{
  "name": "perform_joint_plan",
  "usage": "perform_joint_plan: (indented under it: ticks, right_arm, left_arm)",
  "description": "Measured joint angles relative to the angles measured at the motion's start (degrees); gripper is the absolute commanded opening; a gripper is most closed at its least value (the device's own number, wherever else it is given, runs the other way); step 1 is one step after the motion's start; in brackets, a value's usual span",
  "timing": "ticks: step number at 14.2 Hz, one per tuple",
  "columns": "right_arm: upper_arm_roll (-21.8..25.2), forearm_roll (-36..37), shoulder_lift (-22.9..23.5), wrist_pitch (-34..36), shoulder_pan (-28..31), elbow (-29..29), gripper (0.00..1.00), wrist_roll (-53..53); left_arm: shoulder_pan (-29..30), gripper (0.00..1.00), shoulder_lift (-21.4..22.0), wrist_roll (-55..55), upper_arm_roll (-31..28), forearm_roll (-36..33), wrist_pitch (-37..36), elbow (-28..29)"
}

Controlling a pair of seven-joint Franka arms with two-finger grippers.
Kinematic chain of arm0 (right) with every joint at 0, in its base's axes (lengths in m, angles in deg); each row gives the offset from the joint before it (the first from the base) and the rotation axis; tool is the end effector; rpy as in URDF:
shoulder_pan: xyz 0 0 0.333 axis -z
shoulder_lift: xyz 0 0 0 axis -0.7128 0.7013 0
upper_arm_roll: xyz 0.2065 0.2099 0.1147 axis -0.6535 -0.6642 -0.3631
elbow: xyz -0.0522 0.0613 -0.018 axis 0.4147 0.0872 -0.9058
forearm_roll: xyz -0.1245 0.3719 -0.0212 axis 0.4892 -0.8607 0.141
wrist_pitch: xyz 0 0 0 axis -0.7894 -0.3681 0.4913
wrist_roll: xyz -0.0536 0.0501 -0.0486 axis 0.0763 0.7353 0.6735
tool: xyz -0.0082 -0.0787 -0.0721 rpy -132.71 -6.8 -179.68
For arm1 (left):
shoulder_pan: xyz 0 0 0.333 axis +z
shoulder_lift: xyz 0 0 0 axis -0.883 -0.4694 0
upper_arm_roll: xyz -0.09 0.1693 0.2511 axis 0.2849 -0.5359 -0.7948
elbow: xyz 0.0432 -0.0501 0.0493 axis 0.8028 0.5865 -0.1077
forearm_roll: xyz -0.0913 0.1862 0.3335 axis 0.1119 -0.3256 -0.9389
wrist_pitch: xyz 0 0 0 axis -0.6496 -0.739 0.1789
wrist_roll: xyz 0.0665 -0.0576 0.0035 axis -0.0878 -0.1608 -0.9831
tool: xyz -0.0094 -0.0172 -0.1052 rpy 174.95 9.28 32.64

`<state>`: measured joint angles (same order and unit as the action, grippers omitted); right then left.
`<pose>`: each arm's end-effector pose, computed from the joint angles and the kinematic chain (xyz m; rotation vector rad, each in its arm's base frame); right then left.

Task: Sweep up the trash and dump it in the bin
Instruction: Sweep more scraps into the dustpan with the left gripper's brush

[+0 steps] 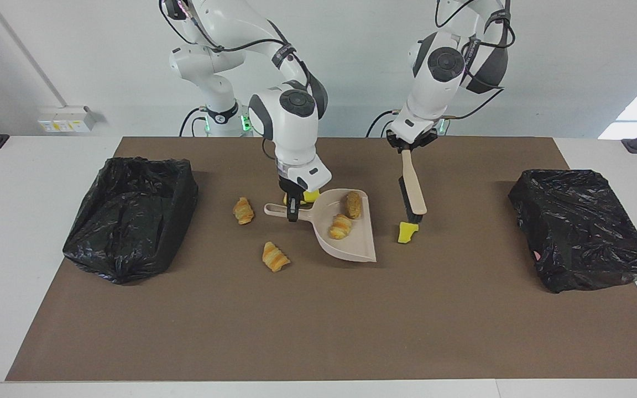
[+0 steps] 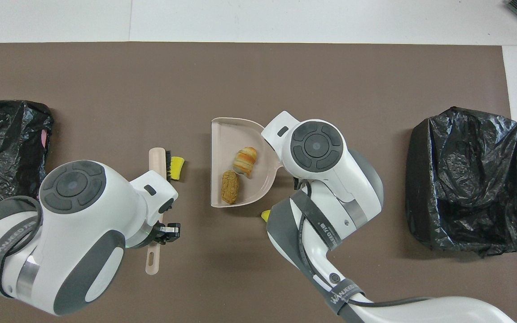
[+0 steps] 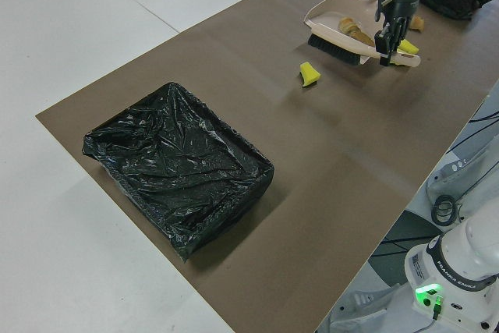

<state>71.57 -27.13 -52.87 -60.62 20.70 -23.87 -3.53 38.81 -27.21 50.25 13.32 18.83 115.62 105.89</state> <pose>0.5584 0.3046 0.4041 2.1690 2.0957 0.0277 0.4194 -0.2181 0.4576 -3.1020 0.0156 0.3757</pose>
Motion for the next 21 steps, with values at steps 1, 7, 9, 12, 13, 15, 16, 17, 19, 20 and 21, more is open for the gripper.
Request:
perform_joint_plan:
  ticks: [1,7,9,12,13,15,16,17,19,20,21]
  right_arm:
    - [-0.02,0.00,0.00,0.75,-0.10,-0.08,0.00,0.00]
    - [-0.09,4.73,0.53,6.50,-2.41,-0.55,0.00,0.08]
    - [-0.09,5.61,0.73,7.15,-2.96,-0.56,0.00,0.08]
    - [-0.01,5.66,1.05,7.17,-2.95,-0.58,0.00,-0.49]
    - [-0.01,5.67,1.22,7.17,-2.94,-0.58,0.00,-0.65]
    - [0.00,5.68,1.34,7.17,-2.94,-0.57,0.00,-0.69]
    - [0.00,5.68,1.35,7.17,-2.94,-0.57,0.00,-0.74]
    - [0.00,5.68,1.37,7.16,-2.94,-0.58,0.00,-1.11]
    - [-0.03,5.68,1.57,6.91,-3.20,-0.61,0.00,-2.54]
    - [-0.04,5.68,1.74,6.63,-3.46,-0.62,0.00,-3.27]
    - [-0.05,5.68,1.93,6.07,-3.65,-0.66,0.00,-3.97]
  left_arm:
    - [1.40,0.00,-0.02,-0.01,-0.22,0.00,1.56,1.03]
    - [6.92,0.00,-1.53,0.37,-0.51,0.05,11.35,8.90]
    - [6.75,0.00,-2.37,1.08,0.20,0.09,12.86,10.47]
    - [3.99,0.00,-3.77,2.43,0.57,0.23,15.40,11.18]
    - [2.57,0.00,-4.34,2.44,0.67,0.50,16.25,11.19]
    - [-0.84,0.00,-4.95,2.49,0.84,3.00,17.97,11.18]
    - [-2.98,0.00,-4.95,2.50,0.89,4.51,18.51,11.17]
    - [-5.15,0.00,-4.94,2.50,0.94,5.81,18.89,11.12]
    - [-8.71,0.00,-4.92,2.50,1.05,7.22,19.17,10.91]
    - [-10.04,0.00,-4.89,2.50,1.09,7.37,19.21,10.72]
    - [-11.14,0.00,-4.87,2.44,1.09,7.43,19.20,10.33]
